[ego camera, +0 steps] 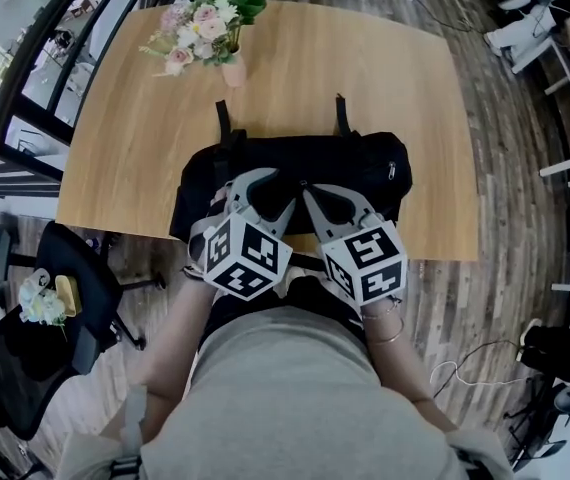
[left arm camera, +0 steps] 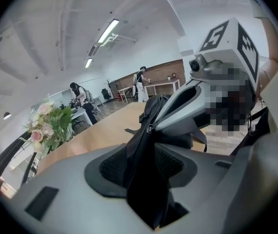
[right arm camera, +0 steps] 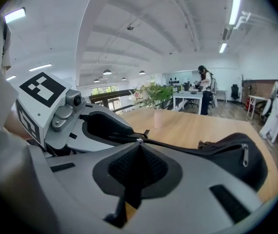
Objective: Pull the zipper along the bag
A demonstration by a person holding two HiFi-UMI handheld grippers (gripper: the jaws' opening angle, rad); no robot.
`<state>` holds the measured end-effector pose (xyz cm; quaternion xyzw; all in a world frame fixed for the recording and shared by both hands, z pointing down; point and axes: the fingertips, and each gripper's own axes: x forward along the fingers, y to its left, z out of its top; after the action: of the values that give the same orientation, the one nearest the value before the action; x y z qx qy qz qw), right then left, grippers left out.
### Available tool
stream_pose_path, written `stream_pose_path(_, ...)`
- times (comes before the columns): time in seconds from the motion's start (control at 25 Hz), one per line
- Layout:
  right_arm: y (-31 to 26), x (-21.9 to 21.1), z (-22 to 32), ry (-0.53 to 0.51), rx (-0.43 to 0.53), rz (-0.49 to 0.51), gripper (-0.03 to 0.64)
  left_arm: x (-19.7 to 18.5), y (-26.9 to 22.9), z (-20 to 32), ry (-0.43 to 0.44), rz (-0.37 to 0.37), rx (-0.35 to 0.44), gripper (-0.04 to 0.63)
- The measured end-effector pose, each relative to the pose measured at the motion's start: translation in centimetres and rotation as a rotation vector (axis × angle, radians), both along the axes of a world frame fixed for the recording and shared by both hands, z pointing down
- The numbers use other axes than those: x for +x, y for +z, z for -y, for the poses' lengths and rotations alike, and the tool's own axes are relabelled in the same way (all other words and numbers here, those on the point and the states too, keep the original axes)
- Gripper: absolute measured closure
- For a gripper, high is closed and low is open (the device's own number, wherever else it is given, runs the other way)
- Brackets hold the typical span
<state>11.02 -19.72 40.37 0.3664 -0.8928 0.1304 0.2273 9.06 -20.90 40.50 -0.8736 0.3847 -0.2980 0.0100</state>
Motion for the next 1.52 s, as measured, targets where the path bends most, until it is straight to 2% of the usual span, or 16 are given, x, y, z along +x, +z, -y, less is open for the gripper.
stream_pose_path(0.28, 0.4, 0.2, -0.1, 0.006, -0.002, -0.012, 0.606, 0.3, 0.8, -0.3, 0.053, 0.085, 0.017, 0.497)
stream_pose_path(0.44, 0.4, 0.5, -0.2, 0.017, 0.002, -0.013, 0.604, 0.0, 0.6, -0.5, 0.048, 0.082, 0.018, 0.523)
stream_pose_path(0.96, -0.3, 5.2, 1.4, 0.123, 0.025, -0.013, 0.603, -0.7, 0.0, -0.2, -0.002, 0.024, 0.011, 0.534)
stream_pose_path(1.52, -1.0, 10.6, 3.0, 0.220, 0.037, -0.001, 0.605, -1.6, -0.3, 0.6, -0.103, -0.030, 0.004, 0.534)
